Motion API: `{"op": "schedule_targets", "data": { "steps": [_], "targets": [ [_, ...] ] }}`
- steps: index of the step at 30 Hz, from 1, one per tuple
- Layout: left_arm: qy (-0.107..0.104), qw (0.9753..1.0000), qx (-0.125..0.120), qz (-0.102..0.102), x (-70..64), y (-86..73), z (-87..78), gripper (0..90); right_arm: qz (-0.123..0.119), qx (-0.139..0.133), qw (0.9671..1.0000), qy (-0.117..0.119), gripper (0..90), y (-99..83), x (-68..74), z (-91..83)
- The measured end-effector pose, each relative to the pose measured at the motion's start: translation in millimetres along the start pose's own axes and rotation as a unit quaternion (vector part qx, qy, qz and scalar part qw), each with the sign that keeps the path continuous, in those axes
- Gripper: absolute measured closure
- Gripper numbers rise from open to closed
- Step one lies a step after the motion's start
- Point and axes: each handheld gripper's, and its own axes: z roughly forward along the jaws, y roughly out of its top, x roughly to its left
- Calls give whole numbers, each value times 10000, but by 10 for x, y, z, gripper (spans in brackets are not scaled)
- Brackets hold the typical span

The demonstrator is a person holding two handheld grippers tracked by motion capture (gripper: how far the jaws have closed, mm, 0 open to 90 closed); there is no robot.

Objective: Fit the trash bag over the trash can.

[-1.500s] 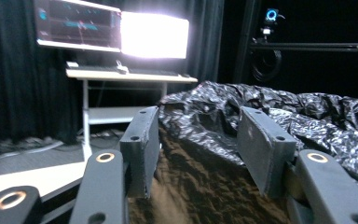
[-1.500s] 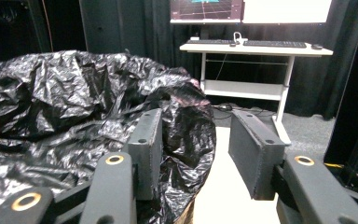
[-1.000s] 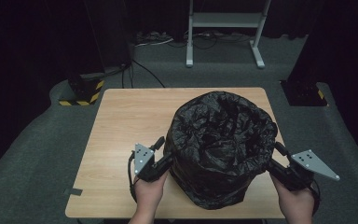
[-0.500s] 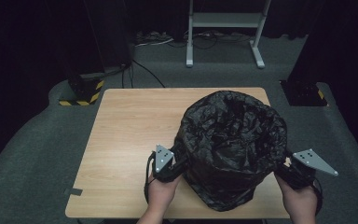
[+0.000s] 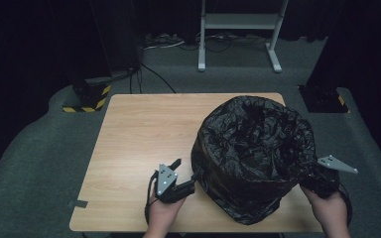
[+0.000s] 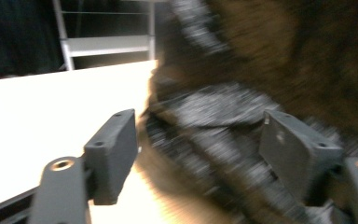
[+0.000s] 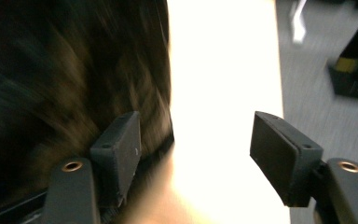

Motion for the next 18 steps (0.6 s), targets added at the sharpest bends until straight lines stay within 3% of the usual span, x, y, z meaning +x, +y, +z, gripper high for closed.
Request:
{"op": "schedule_targets", "data": {
  "steps": [1, 2, 3, 4, 5, 6, 7, 8, 9, 10, 11, 12, 13, 14, 15, 16, 17, 18],
  "targets": [
    [58, 10000, 66, 27, 76, -28, -41, 235, 16, 207, 9998, -5, 321, -25, -20, 55],
    [139, 9994, 319, 64, 224, -98, -96, 179, -35, 821, 9966, -80, 304, -53, -30, 176],
    [139, 9994, 319, 64, 224, -98, -96, 156, -35, 821, 9966, -80, 304, -53, -30, 176],
    [320, 9966, 730, 187, 358, -177, -122, 147, 46, 1434, 9896, -45, 257, -51, -23, 275],
    [320, 9966, 730, 187, 358, -177, -122, 147, 46, 1434, 9896, -45, 257, -51, -23, 275],
    [441, 9941, 966, 215, 471, -263, -152, 147, 203, 2012, 9793, 3, 251, -36, -18, 365],
    [441, 9941, 966, 215, 471, -263, -152, 146, 203, 2012, 9793, 3, 251, -36, -18, 365],
    [529, 9907, 1243, 168, 561, -342, -170, 146, 251, 2534, 9669, -129, 227, -3, -24, 436],
    [529, 9907, 1243, 168, 561, -342, -170, 146, 251, 2534, 9669, -129, 227, -3, -24, 436],
    [585, 9869, 1499, 127, 622, -427, -167, 146, 378, 2973, 9539, -125, 215, 32, -21, 473],
    [585, 9869, 1499, 127, 622, -427, -167, 146, 378, 2973, 9539, -125, 215, 32, -21, 473],
    [620, 9847, 1620, 172, 651, -478, -168, 145, 490, 3418, 9384, -154, 187, 82, -13, 506],
    [648, 9834, 1684, 184, 668, -504, -166, 145, 490, 3418, 9384, -154, 187, 82, -13, 506],
    [679, 9807, 1828, 136, 714, -561, -163, 144, 660, 3771, 9237, -125, 186, 111, -9, 539],
    [679, 9807, 1828, 136, 714, -561, -163, 144, 660, 3771, 9237, -125, 186, 111, -9, 539],
    [698, 9793, 1894, 138, 736, -580, -162, 144, 779, 4103, 9085, -128, 184, 122, -10, 569],
    [711, 9785, 1935, 117, 752, -596, -163, 144, 779, 4103, 9085, -128, 184, 122, -10, 569],
    [706, 9776, 1978, 116, 769, -607, -169, 144, 740, 4429, 8931, -264, 178, 128, 11, 594]
  ]
}}
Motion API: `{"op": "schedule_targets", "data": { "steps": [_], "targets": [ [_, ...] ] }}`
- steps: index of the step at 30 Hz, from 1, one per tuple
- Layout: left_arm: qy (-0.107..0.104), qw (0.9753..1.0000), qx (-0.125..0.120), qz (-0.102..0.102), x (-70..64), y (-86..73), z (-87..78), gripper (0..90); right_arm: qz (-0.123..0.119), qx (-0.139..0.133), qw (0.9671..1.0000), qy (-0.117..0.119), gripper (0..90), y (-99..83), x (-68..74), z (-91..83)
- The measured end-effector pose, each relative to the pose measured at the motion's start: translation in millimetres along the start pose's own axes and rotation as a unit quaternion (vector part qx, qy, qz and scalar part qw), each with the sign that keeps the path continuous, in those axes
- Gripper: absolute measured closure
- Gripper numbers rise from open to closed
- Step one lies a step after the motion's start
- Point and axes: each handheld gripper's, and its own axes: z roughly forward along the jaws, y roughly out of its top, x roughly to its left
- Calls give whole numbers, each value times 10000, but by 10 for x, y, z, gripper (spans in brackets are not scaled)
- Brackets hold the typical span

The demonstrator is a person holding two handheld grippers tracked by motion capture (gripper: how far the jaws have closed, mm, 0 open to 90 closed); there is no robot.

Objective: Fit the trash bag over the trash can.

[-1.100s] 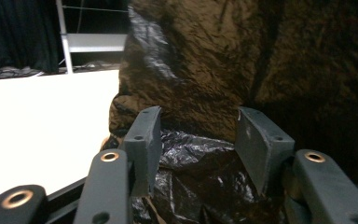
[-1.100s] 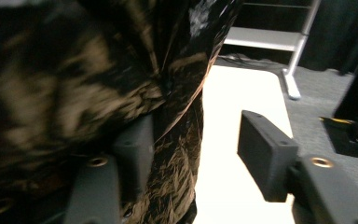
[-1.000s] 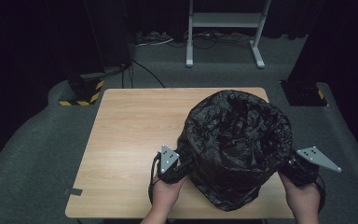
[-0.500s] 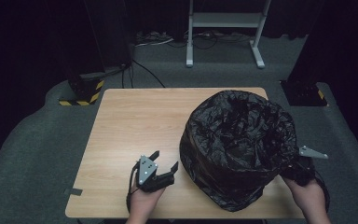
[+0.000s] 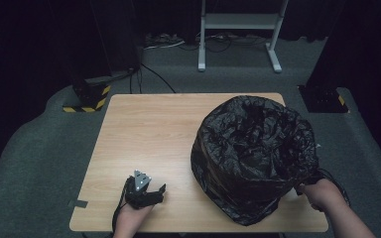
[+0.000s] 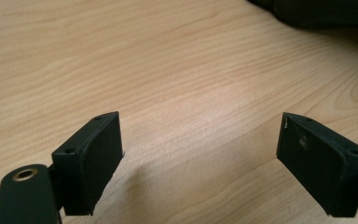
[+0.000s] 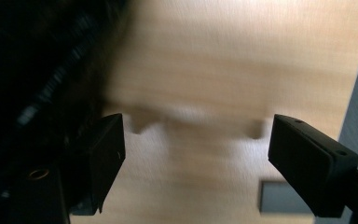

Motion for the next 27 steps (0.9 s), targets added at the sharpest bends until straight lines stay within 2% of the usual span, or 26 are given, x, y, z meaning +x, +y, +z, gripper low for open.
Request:
{"op": "schedule_targets", "data": {
  "steps": [1, 2, 3, 4, 9, 10, 13, 16, 20, 21, 24, 27],
  "targets": [
    [-16, 10000, 14, -44, 9, -12, 4, 144, 0, 0, 10000, 0, 178, 0, 0, 0],
    [-25, 10000, 61, -40, 21, -23, 2, 144, 48, 204, 9997, -127, 177, 9, 34, 17],
    [-34, 10000, 56, -54, 27, -34, 6, 144, 48, 204, 9997, -127, 177, 9, 34, 17],
    [-68, 9998, 150, -67, 42, -49, 9, 145, 145, 375, 9990, -192, 173, 14, 65, 37],
    [-95, 9998, 124, -155, 69, -63, -7, 146, 261, 506, 9980, -284, 170, 26, 106, 98],
    [-108, 9994, 258, -198, 86, -68, -1, 146, 283, 563, 9975, -318, 150, 22, 121, 149],
    [-86, 9990, 373, -217, 95, -73, 3, 145, 285, 548, 9976, -298, 127, 22, 122, 170],
    [-29, 9990, 419, -128, 75, -72, 9, 141, 202, 514, 9981, -279, 119, 19, 122, 170],
    [-43, 9990, 424, -132, 77, -71, 8, 140, 152, 469, 9985, -255, 108, 12, 111, 176],
    [-45, 9990, 423, -140, 77, -72, 8, 140, 161, 477, 9984, -259, 157, 10, 107, 155],
    [-50, 9990, 422, -146, 76, -72, 9, 140, 188, 415, 9988, -199, 155, 4, 100, 70],
    [-49, 9990, 423, -138, 78, -72, 8, 140, 273, 350, 9990, -105, 155, -19, 53, -215]
  ]
}}
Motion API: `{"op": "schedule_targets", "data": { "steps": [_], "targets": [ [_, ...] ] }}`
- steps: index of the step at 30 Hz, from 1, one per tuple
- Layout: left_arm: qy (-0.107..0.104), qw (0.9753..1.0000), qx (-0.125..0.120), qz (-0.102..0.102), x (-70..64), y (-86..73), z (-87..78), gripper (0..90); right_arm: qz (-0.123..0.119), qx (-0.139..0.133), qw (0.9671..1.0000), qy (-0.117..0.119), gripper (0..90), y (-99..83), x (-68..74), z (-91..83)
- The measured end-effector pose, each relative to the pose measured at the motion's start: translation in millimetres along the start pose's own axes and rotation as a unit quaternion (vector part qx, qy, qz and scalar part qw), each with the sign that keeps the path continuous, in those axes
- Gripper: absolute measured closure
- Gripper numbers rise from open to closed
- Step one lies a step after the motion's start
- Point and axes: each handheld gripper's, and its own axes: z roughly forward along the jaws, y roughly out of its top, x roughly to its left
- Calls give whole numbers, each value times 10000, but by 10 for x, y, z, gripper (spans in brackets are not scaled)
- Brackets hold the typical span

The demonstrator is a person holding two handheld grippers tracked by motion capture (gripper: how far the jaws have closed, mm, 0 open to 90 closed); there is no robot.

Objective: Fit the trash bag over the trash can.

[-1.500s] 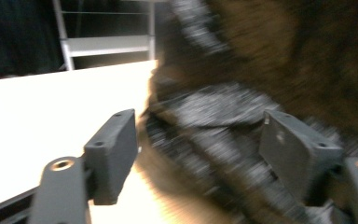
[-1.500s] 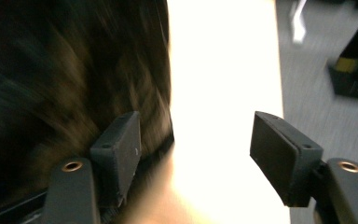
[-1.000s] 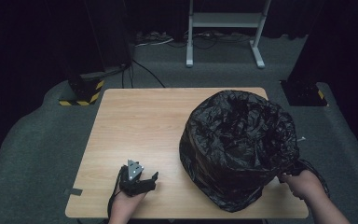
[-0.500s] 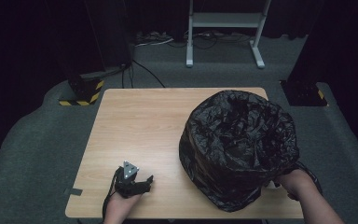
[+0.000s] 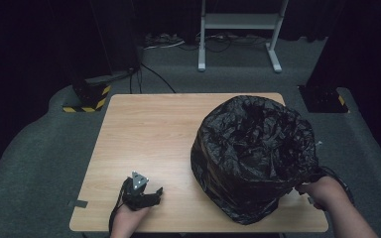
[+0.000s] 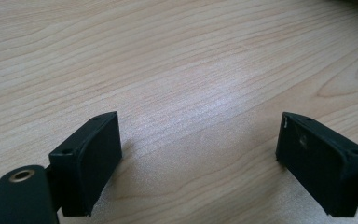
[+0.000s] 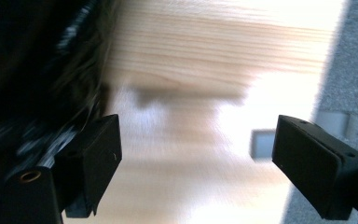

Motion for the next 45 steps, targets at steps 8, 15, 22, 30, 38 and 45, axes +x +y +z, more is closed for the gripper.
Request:
{"op": "schedule_targets", "data": {
  "steps": [8, 15, 22, 30, 38, 45],
  "targets": [
    [11, 10000, -9, -24, -7, -5, -4, 140, 81, -178, 9997, -130, 164, -100, -122, -713],
    [22, 10000, -6, -16, -11, -9, -9, 140, 153, -398, 9986, -312, 167, -172, -173, -1325],
    [23, 10000, -15, -25, -15, -12, -10, 140, 81, -664, 9968, -441, 178, -182, -108, -1874],
    [24, 10000, -17, -26, -14, -12, -10, 140, -331, -1061, 9924, -522, 189, -96, 341, -2434],
    [19, 10000, -13, -31, -13, -12, -11, 140, -880, -1051, 9893, -497, 193, 74, 1016, -2547],
    [17, 10000, -14, -35, -13, -12, -12, 140, -1488, -945, 9835, -410, 199, 198, 1733, -2465]
  ]
}}
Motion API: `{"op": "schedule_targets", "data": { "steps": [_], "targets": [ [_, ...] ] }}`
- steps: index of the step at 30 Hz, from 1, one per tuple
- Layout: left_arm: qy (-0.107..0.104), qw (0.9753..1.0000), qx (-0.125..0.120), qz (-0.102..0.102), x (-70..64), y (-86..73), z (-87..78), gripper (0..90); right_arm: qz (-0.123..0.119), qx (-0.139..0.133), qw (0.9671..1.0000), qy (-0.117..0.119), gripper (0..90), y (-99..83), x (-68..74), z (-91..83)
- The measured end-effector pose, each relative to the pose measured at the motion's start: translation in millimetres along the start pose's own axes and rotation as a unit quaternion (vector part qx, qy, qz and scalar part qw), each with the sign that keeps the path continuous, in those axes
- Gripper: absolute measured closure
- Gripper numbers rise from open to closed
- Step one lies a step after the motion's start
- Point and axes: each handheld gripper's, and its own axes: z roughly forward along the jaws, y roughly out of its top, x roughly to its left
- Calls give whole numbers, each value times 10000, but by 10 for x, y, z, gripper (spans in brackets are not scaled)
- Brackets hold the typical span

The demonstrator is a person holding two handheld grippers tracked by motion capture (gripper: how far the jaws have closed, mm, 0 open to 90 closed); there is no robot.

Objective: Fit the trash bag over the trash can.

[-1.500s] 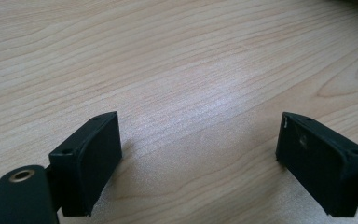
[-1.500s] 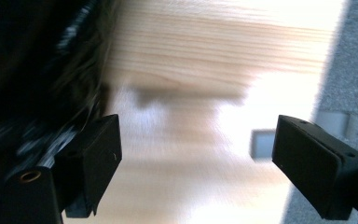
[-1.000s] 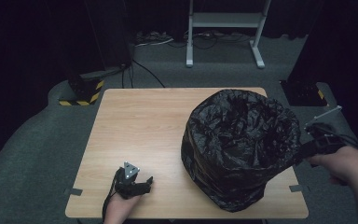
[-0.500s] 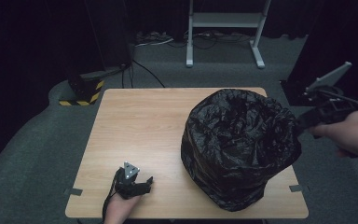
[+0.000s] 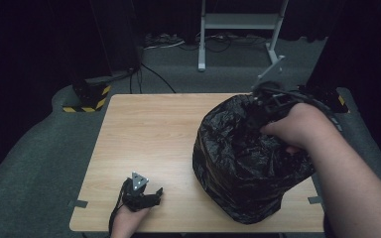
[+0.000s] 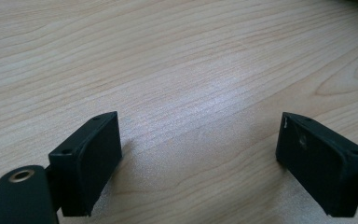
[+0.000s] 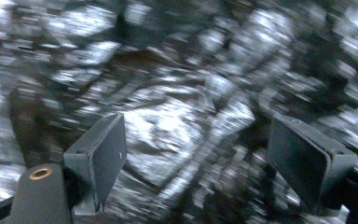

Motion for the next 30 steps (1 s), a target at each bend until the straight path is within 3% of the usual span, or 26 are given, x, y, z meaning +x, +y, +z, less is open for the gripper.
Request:
{"op": "schedule_targets", "data": {
  "steps": [1, 3, 4, 5, 6, 7, 8, 9, 10, 11, 12, 13, 14, 15, 18, 21, 23, 24, 25, 26, 30],
  "targets": [
    [0, 10000, 0, 0, 0, 0, 0, 140, 0, 0, 10000, 0, 199, 0, 0, 0],
    [-2, 10000, 4, 3, 0, 0, -1, 140, -176, 12, 9998, 55, 201, 67, 169, 24],
    [-3, 10000, 7, 10, 2, 0, -1, 140, -330, 22, 9994, 127, 203, 129, 326, 58],
    [-3, 10000, 7, 10, 2, 0, -1, 140, -330, 22, 9994, 127, 203, 129, 326, 58],
    [-1, 10000, 7, 11, 2, 0, -1, 140, -477, 28, 9987, 173, 209, 188, 453, 130],
    [-1, 10000, 7, 11, 2, 0, -1, 140, -477, 28, 9987, 173, 209, 188, 453, 130],
    [-1, 10000, 0, -2, 1, 0, 0, 140, -540, 82, 9982, 236, 229, 245, 529, 270],
    [-1, 10000, 0, -2, 1, 0, 0, 140, -540, 82, 9982, 236, 229, 245, 529, 270],
    [-2, 10000, -1, -6, 1, -1, 0, 140, -515, 244, 9982, 199, 236, 292, 541, 487],
    [-2, 10000, 1, -3, 1, -1, -1, 140, -515, 244, 9982, 199, 236, 292, 541, 487],
    [-5, 10000, 0, -6, 1, -1, -1, 140, -475, 423, 9977, 225, 244, 311, 542, 719],
    [-5, 10000, 0, -6, 1, -1, -1, 139, -475, 423, 9977, 225, 244, 311, 542, 719],
    [-8, 10000, 0, -1, 1, -1, 0, 138, -509, 600, 9964, 321, 247, 305, 575, 919],
    [-8, 10000, 0, -1, 1, -1, 0, 138, -509, 600, 9964, 321, 247, 305, 575, 919],
    [-7, 10000, 4, 7, 3, 0, -1, 138, -590, 749, 9945, 444, 264, 301, 636, 1170],
    [-8, 10000, 2, 4, 3, 0, -1, 138, -594, 786, 9939, 491, 263, 289, 629, 1248],
    [-4, 10000, 4, 9, 3, 0, -1, 139, -640, 795, 9937, 466, 261, 273, 609, 1240],
    [-2, 10000, 5, 10, 2, 0, -1, 138, -651, 722, 9943, 430, 262, 265, 557, 1120],
    [-2, 10000, 5, 10, 2, 0, -1, 138, -651, 722, 9943, 430, 262, 265, 557, 1120],
    [-7, 10000, 0, 0, 1, 0, 0, 138, -642, 558, 9955, 422, 264, 277, 471, 922],
    [-2, 10000, 5, 13, 2, 2, 2, 138, -525, 171, 9983, 196, 291, 384, 285, 532]
  ]
}}
